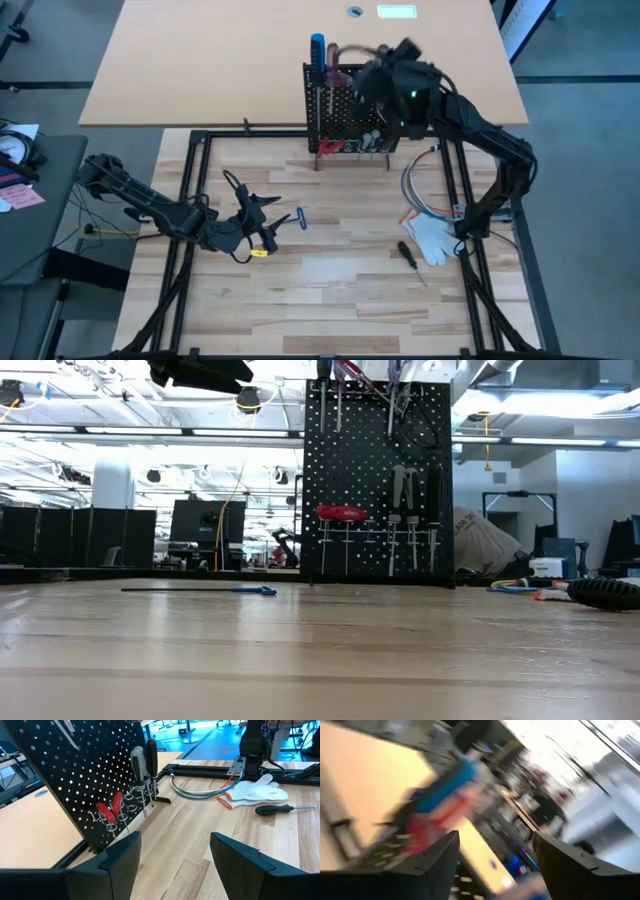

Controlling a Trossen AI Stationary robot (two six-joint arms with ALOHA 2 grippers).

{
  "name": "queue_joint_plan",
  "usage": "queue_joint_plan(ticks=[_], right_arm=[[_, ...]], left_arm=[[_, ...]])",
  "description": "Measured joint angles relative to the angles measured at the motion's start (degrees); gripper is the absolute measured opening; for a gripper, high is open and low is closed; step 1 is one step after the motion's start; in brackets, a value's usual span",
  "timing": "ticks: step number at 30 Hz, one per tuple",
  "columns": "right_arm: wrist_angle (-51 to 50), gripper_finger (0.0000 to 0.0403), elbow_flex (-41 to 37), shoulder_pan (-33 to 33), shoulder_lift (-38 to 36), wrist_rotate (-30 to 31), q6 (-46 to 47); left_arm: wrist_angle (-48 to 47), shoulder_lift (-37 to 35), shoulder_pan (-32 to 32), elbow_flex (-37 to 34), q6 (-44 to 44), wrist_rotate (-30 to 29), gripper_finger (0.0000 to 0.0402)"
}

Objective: Hang tools onto peg board
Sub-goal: Adjust the transparent screwdrivers on the pegboard

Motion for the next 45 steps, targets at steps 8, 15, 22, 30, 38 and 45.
queue_joint_plan(ticks=[8, 15, 22, 30, 38, 45], right_arm=[[-10.57, 0.026, 0.04, 3.23, 1.84, -10.67, -3.76], [-7.18, 0.026, 0.0, -0.6, 6.75, -9.63, -1.02], [-3.38, 0.0217, 0.02, -2.86, 8.59, -5.43, -0.51], [-1.6, 0.0097, 0.0, -4.06, 8.68, -5.46, 1.76], [0.49, 0.0095, 0.64, -3.21, 7.8, -5.2, 1.97], [1.08, 0.0104, 5.14, -2.92, 7.65, -5.05, 3.64]], left_arm=[[0.03, 0.0, 0.0, 0.0, 0.0, 0.0, 0.0234], [0.08, 0.0, 0.02, 0.0, -0.24, 0.0, 0.0234], [-0.01, 0.0, 0.01, 0.0, -0.12, -0.02, 0.0234], [-0.04, 0.0, 0.01, 0.0, -0.02, -0.02, 0.0234], [-0.02, 0.0, 0.0, 0.0, -0.09, 0.0, 0.0234], [-0.02, -0.02, 0.0, 0.0, -0.15, 0.0, 0.0234]])
